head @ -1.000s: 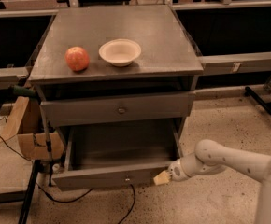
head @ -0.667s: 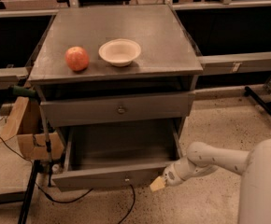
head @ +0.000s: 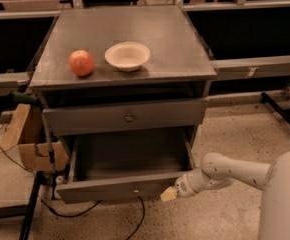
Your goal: Close middle drawer
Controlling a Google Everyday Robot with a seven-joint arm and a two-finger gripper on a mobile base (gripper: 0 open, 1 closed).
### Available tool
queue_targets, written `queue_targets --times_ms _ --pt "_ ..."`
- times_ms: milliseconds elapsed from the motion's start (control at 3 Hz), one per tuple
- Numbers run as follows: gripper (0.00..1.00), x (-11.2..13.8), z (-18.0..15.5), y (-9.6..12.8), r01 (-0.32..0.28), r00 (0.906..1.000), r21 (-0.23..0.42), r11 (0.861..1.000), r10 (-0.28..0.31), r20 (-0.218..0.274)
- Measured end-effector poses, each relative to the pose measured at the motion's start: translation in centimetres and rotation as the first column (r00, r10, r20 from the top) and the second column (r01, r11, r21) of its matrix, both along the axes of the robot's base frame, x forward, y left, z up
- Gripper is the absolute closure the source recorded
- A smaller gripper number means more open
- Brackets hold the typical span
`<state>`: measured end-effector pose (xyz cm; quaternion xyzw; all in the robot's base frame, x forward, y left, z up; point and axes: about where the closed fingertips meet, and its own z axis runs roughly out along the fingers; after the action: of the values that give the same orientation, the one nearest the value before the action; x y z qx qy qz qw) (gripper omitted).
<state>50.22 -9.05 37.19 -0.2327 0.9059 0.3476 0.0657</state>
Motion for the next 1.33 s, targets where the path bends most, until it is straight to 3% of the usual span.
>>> queue_targets --times_ms 333,667,1333 --pt "1.00 2.1 1.7 -1.6 0.133 0.9890 0.016 0.991 -0.134 0.063" --pt "1.00 3.5 3.1 -2.8 0.221 0.9694 0.031 0.975 -0.223 0.102" --pt "1.00 5.1 4.6 -3.8 0.300 0.9415 0.037 0.953 -0.302 0.150"
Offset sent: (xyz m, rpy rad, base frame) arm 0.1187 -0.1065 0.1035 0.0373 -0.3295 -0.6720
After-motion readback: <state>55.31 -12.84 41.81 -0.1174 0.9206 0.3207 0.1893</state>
